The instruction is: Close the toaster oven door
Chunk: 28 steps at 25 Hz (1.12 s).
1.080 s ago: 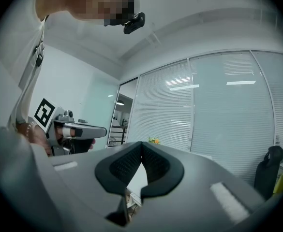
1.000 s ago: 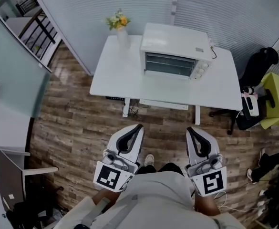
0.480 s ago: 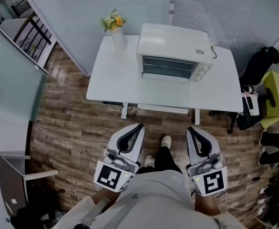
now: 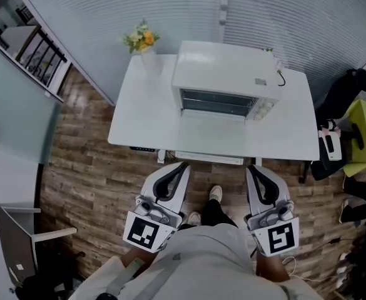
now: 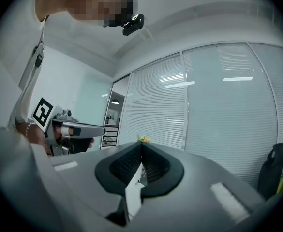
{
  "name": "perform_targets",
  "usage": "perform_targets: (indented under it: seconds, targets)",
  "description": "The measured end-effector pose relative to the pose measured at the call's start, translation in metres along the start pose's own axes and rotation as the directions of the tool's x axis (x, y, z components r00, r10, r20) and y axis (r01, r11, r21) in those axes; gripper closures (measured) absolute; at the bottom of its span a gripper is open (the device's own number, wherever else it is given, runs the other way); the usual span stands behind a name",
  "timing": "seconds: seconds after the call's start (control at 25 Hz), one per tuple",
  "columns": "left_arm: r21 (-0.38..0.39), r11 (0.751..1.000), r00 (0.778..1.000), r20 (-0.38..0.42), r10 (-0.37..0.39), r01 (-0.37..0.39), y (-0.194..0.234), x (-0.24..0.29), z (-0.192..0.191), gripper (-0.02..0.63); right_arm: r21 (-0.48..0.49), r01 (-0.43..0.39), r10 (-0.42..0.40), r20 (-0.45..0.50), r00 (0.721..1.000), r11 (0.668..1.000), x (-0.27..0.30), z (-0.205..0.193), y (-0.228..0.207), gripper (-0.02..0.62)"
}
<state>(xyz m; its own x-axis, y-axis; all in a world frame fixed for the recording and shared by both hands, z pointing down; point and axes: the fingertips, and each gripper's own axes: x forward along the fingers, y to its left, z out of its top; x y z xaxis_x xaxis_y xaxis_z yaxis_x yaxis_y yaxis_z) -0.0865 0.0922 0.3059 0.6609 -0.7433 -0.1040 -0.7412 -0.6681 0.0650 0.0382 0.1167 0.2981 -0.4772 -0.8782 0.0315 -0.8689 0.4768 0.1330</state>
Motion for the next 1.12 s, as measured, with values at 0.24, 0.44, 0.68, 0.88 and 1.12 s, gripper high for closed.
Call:
perform_targets:
  seconds: [0.24,0.44,0.68,0.88,1.12]
  targets:
    - [0.0,1.0,1.0,-0.01,0.007,-0.007,0.009,0.05,-0.005,0.603,0.0,-0.007,0.007,0.011,1.0,1.0,0.027,-0.002,-0.045,0.591]
    - [0.001,1.0,1.0,-0.021,0.01,-0.01,0.013,0.089,-0.008,0.603,0.007,-0.008,0.008,0.014,1.0,1.0,0.045,-0.005,-0.083,0.591]
    - [0.011,1.0,1.0,-0.023,0.017,-0.017,0.016,0.134,-0.01,0.603,0.017,-0.009,0.009,0.014,1.0,1.0,0.062,-0.01,-0.125,0.591]
    - [0.016,1.0,0.999,-0.028,0.021,-0.021,0.016,0.167,-0.015,0.603,0.021,-0.01,0.01,0.019,1.0,1.0,0.073,-0.014,-0.157,0.591]
    - [0.02,0.999,0.999,-0.028,0.032,-0.032,0.014,0.197,-0.019,0.603,0.023,-0.024,0.024,0.024,0.999,0.999,0.082,-0.019,-0.186,0.591]
